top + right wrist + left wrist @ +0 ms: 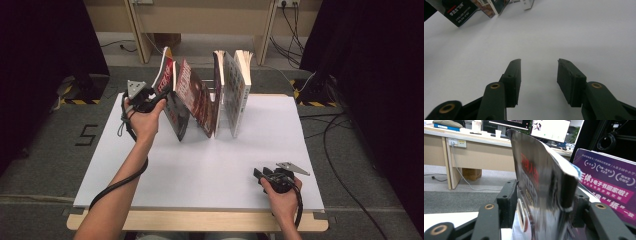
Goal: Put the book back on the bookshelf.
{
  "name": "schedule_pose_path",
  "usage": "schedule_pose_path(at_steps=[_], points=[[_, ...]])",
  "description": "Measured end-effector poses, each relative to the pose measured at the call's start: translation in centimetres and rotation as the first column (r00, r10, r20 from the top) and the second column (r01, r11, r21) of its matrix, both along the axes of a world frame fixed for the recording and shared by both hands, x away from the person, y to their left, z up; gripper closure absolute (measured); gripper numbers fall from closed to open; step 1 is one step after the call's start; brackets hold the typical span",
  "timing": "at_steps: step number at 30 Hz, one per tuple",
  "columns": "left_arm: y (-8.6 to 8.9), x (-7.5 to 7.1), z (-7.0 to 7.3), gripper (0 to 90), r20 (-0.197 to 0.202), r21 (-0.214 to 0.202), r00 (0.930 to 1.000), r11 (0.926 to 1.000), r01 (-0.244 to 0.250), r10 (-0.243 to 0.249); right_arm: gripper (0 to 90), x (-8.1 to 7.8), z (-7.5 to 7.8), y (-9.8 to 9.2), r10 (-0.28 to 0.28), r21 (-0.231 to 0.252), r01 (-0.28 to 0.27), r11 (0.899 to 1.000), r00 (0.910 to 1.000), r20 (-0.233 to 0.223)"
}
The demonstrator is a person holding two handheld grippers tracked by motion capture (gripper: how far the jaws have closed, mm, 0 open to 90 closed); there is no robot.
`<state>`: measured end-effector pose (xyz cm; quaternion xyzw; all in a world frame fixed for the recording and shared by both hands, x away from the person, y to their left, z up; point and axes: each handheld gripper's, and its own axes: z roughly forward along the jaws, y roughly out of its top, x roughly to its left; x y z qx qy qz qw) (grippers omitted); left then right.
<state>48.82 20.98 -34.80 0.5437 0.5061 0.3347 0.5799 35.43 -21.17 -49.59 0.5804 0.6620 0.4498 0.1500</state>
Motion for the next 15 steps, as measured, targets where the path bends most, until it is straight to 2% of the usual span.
schedule_pose_path(at_steps=[2, 6, 9, 15], points=[[0.1, -0.3, 0.0, 46.9, -0.002, -0.002, 1.0000, 1.0000, -0.001, 0.001, 55.0, 0.0, 0.0, 0.0, -0.001, -0.001, 0.001, 1.000, 1.0000, 0.001], [0.6, -1.7, 0.2, 46.6, 0.010, -0.014, 0.9998, 0.9998, 0.016, -0.016, 55.0, 0.0, 0.0, 0.1, 0.000, -0.002, 0.000, 1.000, 1.0000, 0.000], [0.7, -2.5, 0.2, 47.3, -0.002, -0.012, 0.9995, 0.9995, 0.030, -0.030, 55.0, 0.0, 0.0, 0.1, 0.005, -0.015, -0.005, 1.000, 0.9999, 0.009], [0.6, -4.1, 0.0, 49.3, -0.001, -0.021, 0.9979, 0.9977, 0.064, -0.064, 55.0, -0.1, 0.0, 0.3, 0.000, 0.000, 0.000, 1.000, 1.0000, -0.004]])
